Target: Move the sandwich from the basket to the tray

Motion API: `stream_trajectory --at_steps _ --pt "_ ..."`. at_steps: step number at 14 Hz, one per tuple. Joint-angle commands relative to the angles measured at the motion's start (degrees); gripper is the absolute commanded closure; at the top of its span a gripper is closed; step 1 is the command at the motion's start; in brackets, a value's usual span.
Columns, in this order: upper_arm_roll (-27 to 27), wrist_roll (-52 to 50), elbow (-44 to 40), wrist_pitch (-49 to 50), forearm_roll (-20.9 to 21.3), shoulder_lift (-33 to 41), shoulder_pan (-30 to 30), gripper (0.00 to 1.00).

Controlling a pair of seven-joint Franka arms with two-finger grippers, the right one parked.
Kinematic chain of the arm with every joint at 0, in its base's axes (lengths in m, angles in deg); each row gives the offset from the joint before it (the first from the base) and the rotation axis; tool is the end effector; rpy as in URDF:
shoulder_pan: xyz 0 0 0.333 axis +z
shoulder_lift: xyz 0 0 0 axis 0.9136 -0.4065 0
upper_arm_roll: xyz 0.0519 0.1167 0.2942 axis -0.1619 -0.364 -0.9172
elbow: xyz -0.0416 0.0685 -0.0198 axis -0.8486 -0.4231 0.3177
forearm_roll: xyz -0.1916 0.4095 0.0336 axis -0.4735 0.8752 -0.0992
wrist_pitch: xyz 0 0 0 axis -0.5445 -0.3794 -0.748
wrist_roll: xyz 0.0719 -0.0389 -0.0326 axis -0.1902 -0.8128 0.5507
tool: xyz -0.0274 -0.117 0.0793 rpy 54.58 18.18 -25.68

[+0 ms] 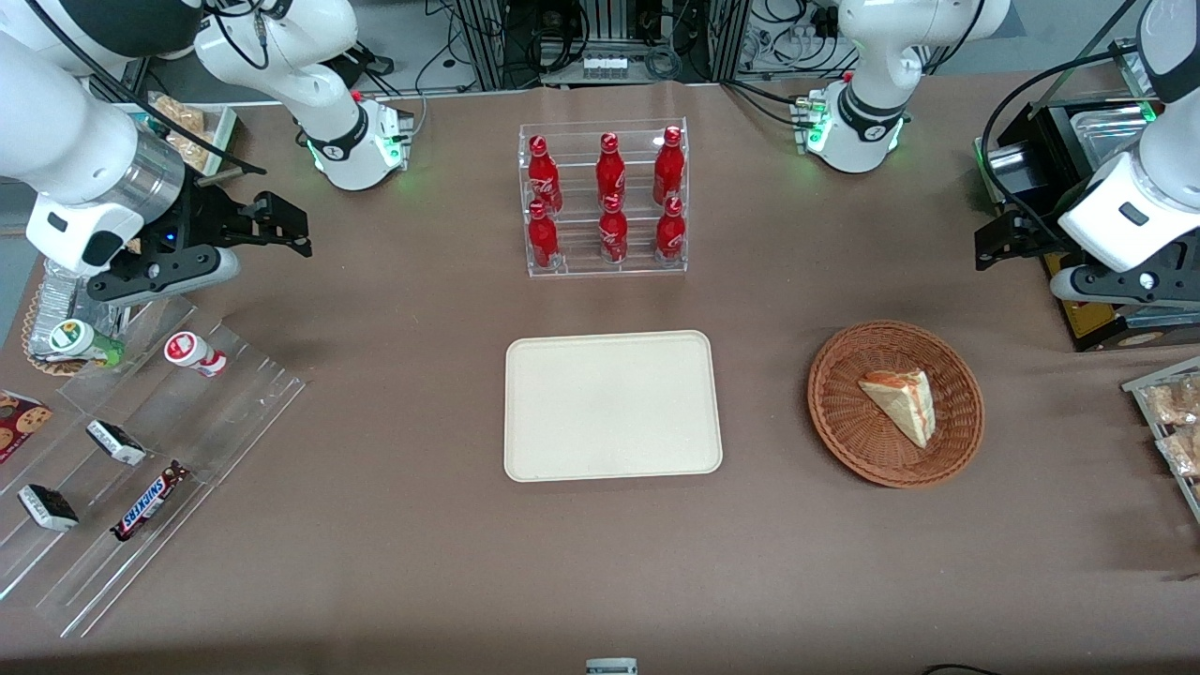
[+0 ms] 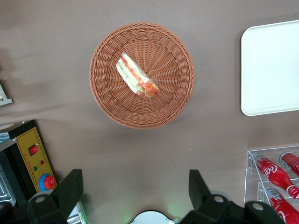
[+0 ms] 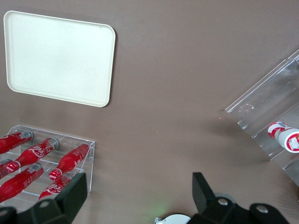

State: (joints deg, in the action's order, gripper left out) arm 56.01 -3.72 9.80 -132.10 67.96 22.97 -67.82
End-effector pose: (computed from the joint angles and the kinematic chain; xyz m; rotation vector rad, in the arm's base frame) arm 0.6010 -0.0500 0.5693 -3.1176 0.1519 0.1902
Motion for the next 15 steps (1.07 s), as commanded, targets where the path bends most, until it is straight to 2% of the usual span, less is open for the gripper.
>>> stream_trajectory --at_steps 1,15 --pt "0.0 0.5 -0.9 1.2 -0.1 -0.3 0.1 0.0" --pt "0.0 1.1 -0.2 2.0 0.3 0.5 0.1 0.0"
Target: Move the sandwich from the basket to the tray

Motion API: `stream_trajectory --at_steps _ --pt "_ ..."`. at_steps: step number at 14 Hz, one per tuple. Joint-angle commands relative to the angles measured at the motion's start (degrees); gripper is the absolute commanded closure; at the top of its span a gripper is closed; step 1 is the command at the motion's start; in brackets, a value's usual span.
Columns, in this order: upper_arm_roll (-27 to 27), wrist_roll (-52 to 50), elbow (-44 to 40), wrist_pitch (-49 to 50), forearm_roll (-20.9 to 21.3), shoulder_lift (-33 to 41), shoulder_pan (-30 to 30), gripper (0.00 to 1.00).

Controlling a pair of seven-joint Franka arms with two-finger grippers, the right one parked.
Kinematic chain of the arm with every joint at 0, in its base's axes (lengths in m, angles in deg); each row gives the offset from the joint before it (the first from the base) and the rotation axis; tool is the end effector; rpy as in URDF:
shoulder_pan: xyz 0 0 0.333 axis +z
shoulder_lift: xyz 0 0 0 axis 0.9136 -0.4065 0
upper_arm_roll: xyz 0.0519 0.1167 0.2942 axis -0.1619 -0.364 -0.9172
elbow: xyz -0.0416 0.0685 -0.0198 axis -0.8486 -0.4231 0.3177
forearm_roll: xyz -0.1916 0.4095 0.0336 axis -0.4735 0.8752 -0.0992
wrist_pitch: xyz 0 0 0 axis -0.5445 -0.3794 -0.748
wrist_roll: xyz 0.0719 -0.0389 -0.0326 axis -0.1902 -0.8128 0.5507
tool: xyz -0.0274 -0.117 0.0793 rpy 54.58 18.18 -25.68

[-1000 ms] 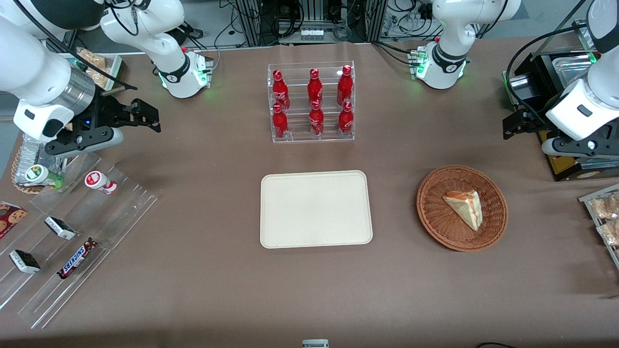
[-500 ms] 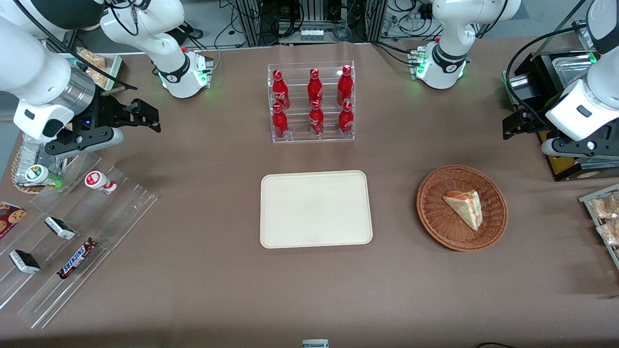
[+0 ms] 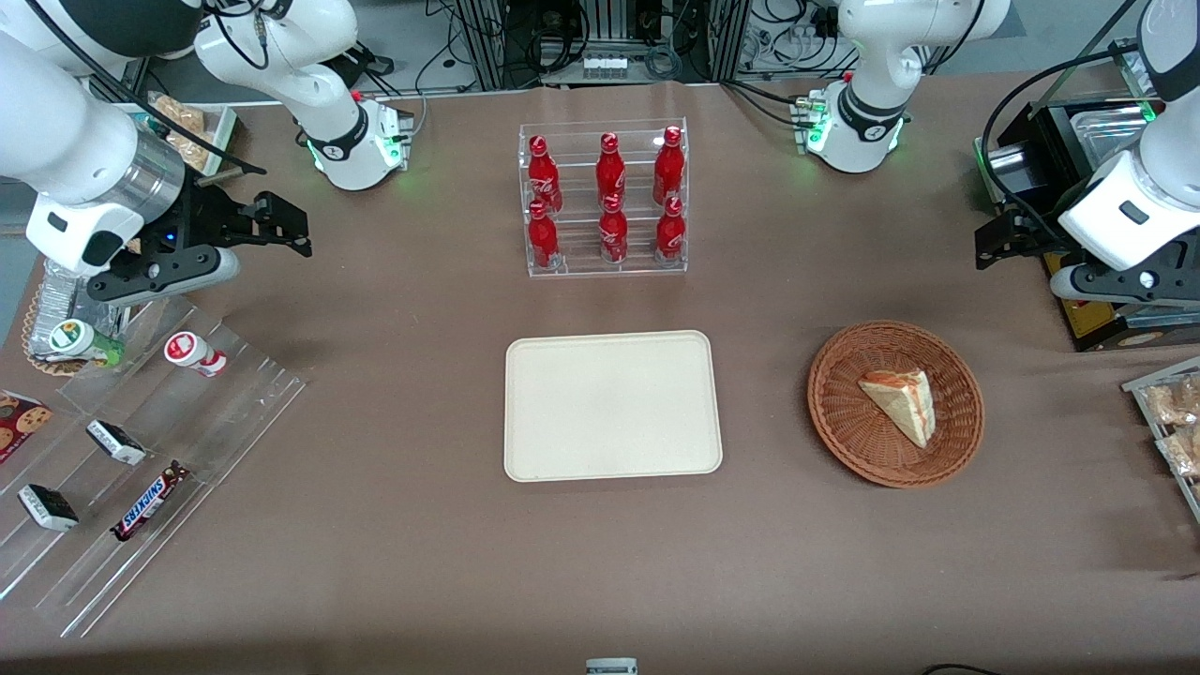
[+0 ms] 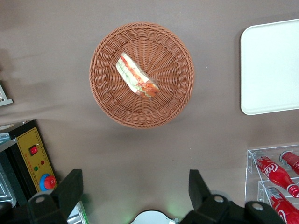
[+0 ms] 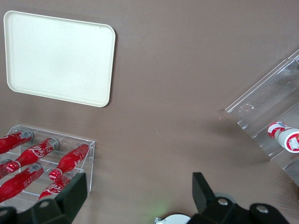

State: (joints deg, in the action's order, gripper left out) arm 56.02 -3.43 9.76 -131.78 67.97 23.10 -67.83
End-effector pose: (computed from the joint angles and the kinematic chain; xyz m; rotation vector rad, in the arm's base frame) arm 0.5996 -0.0501 0.5706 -3.1168 0.1602 0.1943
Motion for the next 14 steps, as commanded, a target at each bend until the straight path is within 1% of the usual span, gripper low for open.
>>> stream_trajectory --at_steps 1,4,6,11,13,14 --pt "-0.1 0.8 0.1 3.1 0.2 0.2 0.5 0.0" --pt "-0.2 0.8 2.6 2.3 -0.1 -0.3 0.6 0.0" --pt "-0.2 -0.1 4.8 0.5 0.3 -2.2 0.6 0.0" --pt "-0.4 -0.2 15.2 -13.0 1.1 -4.3 0.6 0.0" --pt "-0.5 -1.0 16.8 -17.6 1.2 -7.3 0.7 0.0" --pt "-0.5 -2.5 16.8 -19.3 2.4 -9.4 0.7 0.0"
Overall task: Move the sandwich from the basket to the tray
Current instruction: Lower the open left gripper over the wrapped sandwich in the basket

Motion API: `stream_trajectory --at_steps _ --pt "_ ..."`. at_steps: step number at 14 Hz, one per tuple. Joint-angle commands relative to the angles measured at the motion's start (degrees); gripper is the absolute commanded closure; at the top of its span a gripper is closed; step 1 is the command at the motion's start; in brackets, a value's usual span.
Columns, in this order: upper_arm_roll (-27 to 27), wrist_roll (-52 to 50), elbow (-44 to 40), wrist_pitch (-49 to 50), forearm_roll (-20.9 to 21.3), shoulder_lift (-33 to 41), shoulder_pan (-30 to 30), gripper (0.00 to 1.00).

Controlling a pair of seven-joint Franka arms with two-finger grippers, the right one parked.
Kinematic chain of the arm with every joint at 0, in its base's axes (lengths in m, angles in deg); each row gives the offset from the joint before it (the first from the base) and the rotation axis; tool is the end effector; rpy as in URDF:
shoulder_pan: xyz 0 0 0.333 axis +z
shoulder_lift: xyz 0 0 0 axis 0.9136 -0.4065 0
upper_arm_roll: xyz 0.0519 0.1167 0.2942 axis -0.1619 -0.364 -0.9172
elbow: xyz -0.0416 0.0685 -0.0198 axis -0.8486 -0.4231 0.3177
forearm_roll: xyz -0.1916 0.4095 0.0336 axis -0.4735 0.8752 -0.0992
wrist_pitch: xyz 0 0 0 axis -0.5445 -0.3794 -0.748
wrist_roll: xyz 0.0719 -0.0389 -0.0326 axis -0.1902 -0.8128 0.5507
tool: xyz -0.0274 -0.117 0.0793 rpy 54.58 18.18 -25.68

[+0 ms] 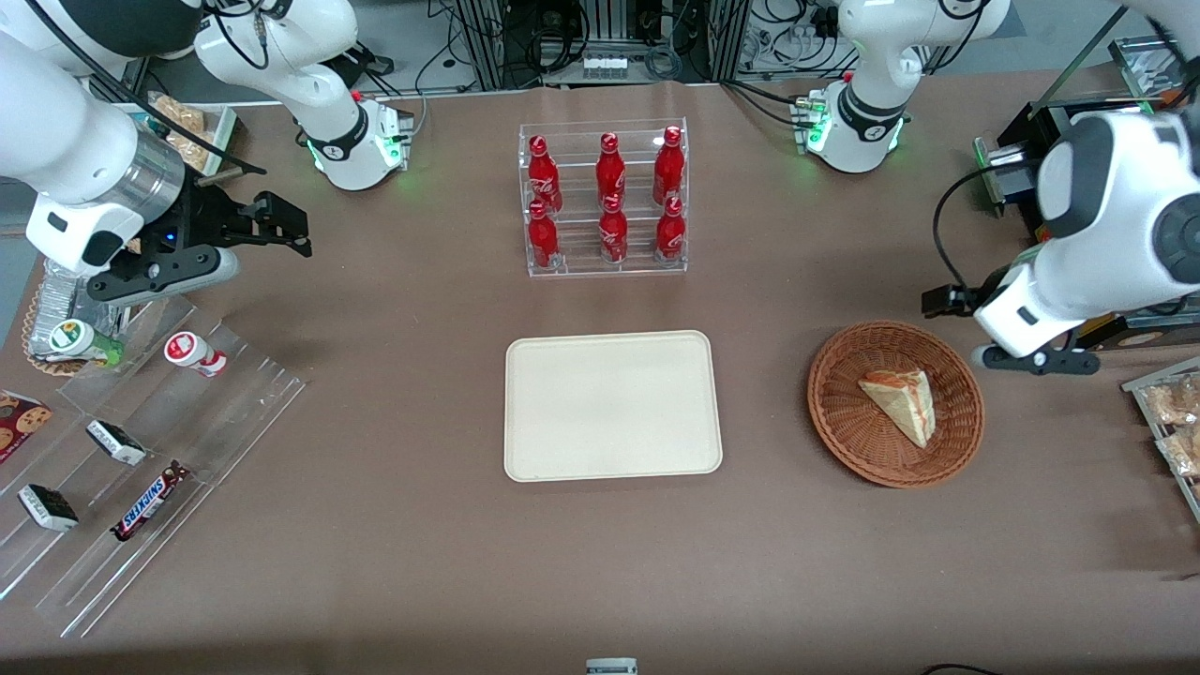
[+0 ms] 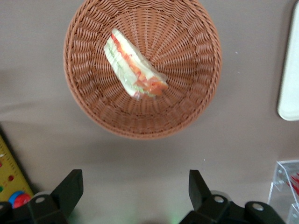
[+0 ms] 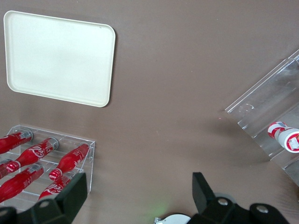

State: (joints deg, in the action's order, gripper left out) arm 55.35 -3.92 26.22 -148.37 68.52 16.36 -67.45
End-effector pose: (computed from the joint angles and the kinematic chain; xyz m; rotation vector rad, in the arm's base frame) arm 0.6112 -0.0386 0.3694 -3.0955 0.1282 0.3728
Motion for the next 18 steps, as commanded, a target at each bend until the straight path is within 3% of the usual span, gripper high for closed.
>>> stream_trajectory --at_steps 1,4,9,14,15,16,18 --pt "0.2 -3.5 0.4 -4.9 3.6 -4.5 0.3 0.0" --pt "0.1 -6.7 3.1 -13.2 4.3 -7.6 0.4 0.0" --pt "0.2 -33.8 7.9 -26.9 3.9 -9.7 0.4 0.0" --pt "0.2 -47.2 13.6 -36.1 3.6 -10.1 1.6 0.0" --pt "0.2 -49.8 15.0 -39.4 3.6 -10.4 1.6 0.04" --pt "0.2 -51.7 15.7 -41.4 3.6 -10.9 1.5 0.18" --pt "0.2 -53.3 15.6 -41.7 3.6 -11.3 1.5 0.73"
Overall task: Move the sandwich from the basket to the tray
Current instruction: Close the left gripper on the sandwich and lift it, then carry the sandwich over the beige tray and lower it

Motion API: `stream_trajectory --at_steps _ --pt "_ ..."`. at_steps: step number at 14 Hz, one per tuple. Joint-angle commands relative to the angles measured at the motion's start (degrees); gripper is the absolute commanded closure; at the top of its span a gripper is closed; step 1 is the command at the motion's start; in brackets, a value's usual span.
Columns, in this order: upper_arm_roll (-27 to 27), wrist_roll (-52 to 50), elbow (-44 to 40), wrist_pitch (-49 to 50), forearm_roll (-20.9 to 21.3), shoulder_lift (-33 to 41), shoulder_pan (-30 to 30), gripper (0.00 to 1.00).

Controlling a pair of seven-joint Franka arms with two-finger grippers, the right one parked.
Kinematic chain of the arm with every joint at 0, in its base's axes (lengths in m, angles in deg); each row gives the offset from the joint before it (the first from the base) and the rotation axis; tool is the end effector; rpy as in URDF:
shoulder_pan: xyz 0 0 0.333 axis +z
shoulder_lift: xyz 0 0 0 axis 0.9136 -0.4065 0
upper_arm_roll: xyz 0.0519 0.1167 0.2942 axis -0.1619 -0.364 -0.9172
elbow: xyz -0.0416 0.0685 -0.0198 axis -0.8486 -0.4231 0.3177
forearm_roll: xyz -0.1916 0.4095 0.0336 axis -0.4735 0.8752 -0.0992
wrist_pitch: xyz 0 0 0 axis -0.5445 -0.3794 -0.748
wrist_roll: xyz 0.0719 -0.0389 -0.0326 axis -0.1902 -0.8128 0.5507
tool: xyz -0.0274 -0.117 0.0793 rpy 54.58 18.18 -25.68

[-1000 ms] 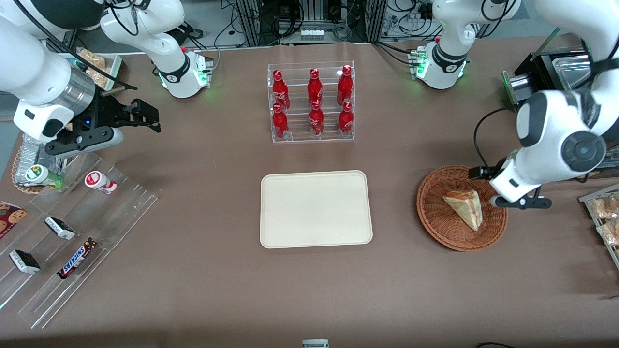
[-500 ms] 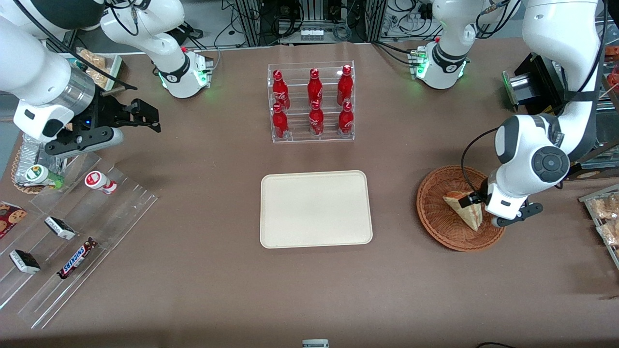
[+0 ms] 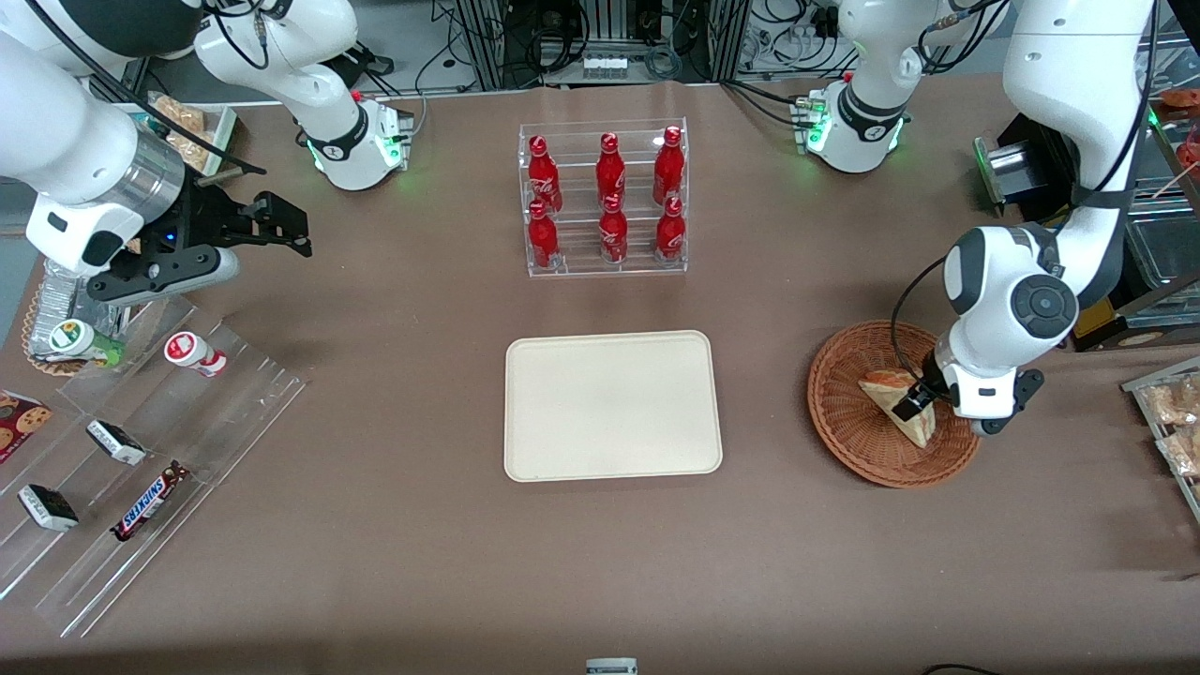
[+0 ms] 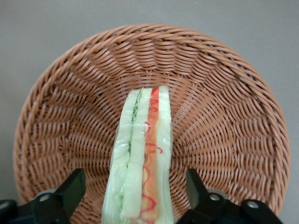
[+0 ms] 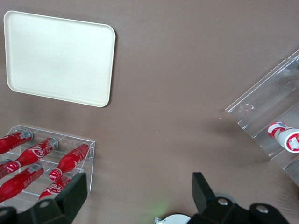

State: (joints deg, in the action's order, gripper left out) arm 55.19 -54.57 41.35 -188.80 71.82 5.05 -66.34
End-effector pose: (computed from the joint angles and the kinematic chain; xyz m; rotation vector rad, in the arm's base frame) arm 0.6119 -0.0271 0.1727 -2.8825 -1.1704 -0.0313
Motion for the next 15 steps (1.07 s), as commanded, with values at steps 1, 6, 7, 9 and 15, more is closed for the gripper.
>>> stream_trajectory --at_steps 1,6,7,9,15 --pt "0.3 -2.5 0.4 -0.8 0.3 0.6 0.4 0.9" --pt "1.0 -2.3 -9.6 11.6 0.3 0.6 -1.0 0.94" --pt "1.0 -2.2 -12.5 14.9 0.2 0.3 -2.2 0.94" --pt "1.1 -2.4 -17.8 19.1 0.0 -1.3 -6.2 0.94" --pt "1.0 -3.2 -30.1 19.4 -3.3 -11.7 -22.6 0.93"
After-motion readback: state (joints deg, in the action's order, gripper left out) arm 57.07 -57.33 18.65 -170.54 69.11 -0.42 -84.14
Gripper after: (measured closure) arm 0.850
